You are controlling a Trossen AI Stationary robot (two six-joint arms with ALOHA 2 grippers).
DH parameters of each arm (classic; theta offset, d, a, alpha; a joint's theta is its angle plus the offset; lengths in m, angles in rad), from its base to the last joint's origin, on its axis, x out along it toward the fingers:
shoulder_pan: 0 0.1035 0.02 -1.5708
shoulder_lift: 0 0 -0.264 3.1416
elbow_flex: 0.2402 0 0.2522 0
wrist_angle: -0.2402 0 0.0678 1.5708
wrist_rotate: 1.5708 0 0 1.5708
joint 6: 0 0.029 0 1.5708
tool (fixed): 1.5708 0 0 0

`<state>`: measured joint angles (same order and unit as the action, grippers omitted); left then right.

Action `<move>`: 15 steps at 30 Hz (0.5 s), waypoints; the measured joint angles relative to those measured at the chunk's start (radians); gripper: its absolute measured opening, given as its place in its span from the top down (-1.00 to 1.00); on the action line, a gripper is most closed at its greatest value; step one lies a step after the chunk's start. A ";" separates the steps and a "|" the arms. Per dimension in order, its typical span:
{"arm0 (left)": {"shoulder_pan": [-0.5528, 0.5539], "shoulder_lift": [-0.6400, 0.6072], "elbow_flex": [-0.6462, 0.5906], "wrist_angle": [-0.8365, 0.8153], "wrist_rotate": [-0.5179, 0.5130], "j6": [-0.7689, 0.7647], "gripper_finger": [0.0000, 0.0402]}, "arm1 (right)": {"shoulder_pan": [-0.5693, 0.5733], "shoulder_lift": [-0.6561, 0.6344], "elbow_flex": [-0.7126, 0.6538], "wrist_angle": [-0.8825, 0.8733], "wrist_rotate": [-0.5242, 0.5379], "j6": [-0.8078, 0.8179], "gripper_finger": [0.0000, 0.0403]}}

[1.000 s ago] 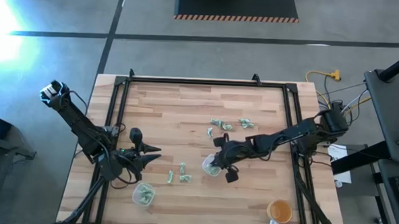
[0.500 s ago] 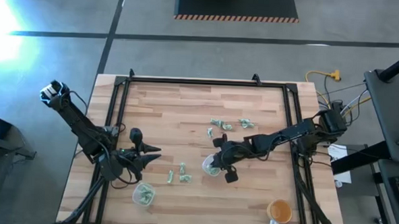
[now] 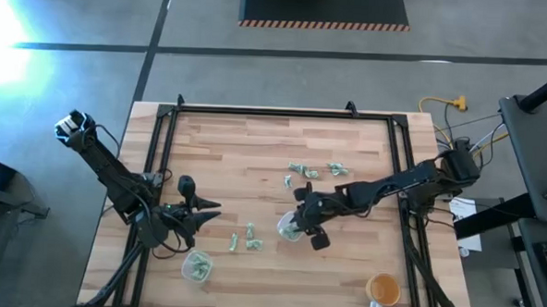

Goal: Pick and place items into bin
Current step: Put the light green packet into the top transparent bin, then put the light green packet into the bottom transparent bin

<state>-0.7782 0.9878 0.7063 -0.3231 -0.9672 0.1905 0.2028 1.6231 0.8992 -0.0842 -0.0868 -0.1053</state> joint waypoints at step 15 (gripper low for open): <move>0.031 0.073 -0.010 0.008 0.208 -0.109 0.56 | 0.078 -0.191 0.010 -0.383 0.365 0.259 0.48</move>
<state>-0.7477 1.0612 0.6964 -0.3149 -0.7597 0.0815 0.2810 1.4320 0.9097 -0.4669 0.2787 0.1538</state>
